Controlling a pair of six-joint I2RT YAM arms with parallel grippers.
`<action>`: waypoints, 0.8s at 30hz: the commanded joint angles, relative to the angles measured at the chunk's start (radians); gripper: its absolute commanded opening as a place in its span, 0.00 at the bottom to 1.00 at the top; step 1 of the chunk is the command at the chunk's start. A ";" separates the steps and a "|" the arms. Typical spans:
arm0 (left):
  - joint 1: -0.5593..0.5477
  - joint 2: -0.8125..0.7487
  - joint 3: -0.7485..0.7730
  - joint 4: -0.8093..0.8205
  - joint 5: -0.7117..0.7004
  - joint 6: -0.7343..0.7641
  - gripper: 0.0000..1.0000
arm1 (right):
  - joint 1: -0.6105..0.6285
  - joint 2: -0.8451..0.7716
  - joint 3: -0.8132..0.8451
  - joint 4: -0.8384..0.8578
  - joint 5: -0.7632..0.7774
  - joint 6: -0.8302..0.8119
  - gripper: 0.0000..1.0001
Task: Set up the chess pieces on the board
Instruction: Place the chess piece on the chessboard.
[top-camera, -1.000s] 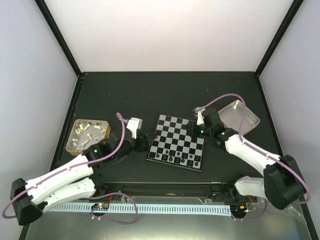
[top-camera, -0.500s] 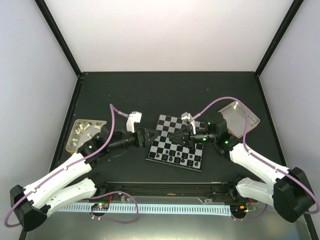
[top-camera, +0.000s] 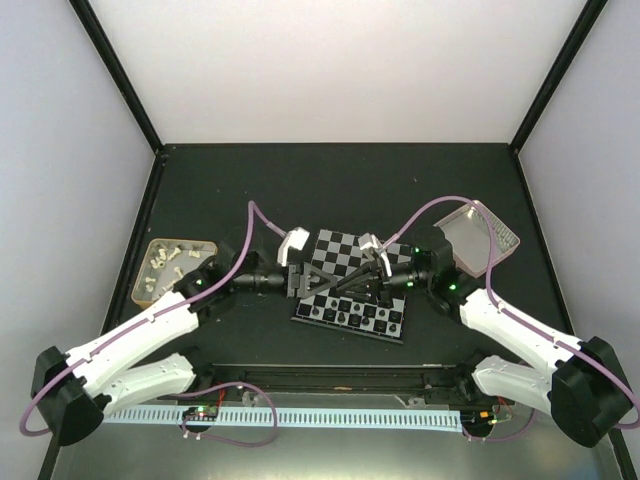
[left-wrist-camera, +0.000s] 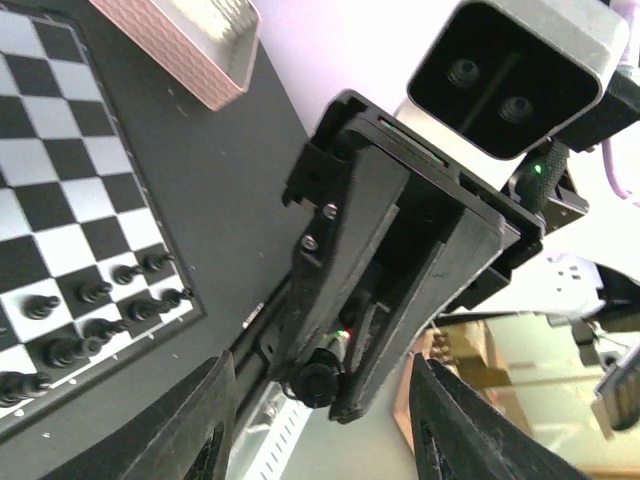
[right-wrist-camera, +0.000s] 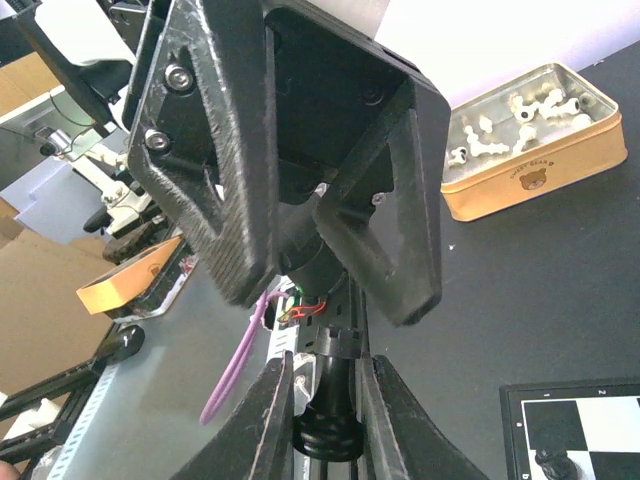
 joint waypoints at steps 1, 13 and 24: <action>0.000 0.052 0.055 0.069 0.159 -0.023 0.45 | 0.008 0.000 0.029 -0.025 -0.002 -0.039 0.08; -0.017 0.095 0.047 0.113 0.198 -0.044 0.31 | 0.010 0.005 0.043 -0.051 0.044 -0.055 0.08; -0.025 0.127 0.065 0.083 0.186 -0.016 0.08 | 0.013 0.001 0.044 -0.072 0.089 -0.064 0.10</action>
